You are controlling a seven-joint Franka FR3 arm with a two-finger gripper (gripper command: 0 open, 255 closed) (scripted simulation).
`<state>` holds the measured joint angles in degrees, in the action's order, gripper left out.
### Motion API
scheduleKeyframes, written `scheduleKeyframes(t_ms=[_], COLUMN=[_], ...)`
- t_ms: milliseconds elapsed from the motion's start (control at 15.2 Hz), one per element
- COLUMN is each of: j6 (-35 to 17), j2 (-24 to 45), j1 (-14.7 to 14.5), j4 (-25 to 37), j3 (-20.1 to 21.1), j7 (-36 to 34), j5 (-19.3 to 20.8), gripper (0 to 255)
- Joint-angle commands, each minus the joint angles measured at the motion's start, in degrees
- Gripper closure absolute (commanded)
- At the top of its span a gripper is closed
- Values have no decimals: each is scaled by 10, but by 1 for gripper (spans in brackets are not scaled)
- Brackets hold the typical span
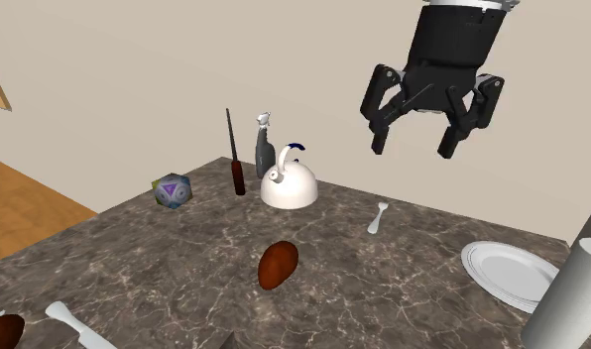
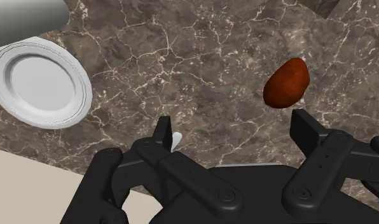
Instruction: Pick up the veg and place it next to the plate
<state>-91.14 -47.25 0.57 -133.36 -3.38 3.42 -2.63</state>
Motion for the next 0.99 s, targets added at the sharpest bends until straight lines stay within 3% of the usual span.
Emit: scheduleKeyframes(t_ms=[0, 462, 924], j6=[0, -59, -116], j2=[0, 48, 160], j1=[0, 9, 25], j4=[0, -42, -34], j3=[0, 126, 247], j7=[0, -168, -342], j5=[0, -23, -27], gripper=[0, 0, 0])
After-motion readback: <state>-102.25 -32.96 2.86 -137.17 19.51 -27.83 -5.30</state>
